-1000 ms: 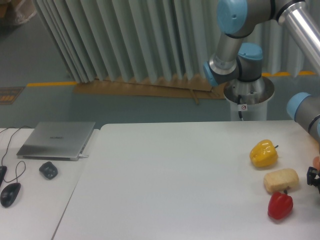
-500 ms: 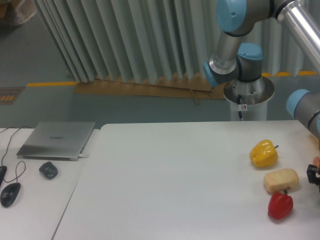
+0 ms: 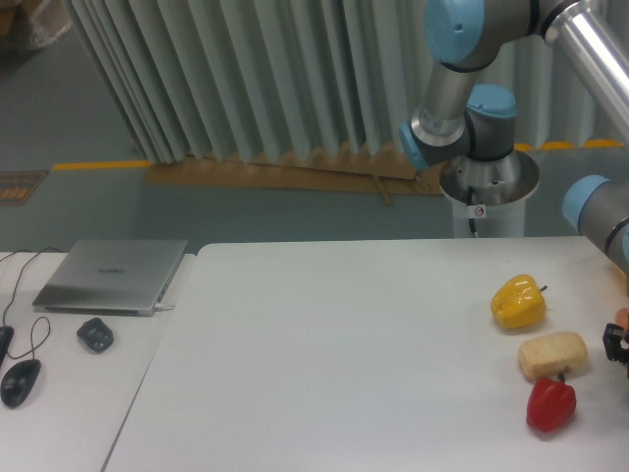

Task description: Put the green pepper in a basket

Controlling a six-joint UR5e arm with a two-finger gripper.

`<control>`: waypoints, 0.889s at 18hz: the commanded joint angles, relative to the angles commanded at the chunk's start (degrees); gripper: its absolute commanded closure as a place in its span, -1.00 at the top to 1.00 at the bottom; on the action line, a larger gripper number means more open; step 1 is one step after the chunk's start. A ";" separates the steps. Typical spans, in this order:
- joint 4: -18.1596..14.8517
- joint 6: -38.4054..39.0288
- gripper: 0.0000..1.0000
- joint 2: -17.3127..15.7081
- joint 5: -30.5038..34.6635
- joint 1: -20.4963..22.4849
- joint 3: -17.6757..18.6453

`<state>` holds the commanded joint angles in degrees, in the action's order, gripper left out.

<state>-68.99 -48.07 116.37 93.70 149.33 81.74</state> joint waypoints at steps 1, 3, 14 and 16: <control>0.00 -0.09 -0.30 -0.18 -0.27 0.00 -0.09; -0.09 -0.27 -0.30 -0.44 -0.27 0.00 0.09; 0.26 -0.35 1.00 -0.97 -0.45 0.00 0.35; 0.26 -0.44 1.00 -1.06 -0.36 -0.09 0.35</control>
<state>-68.73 -48.52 115.31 93.34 149.24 82.09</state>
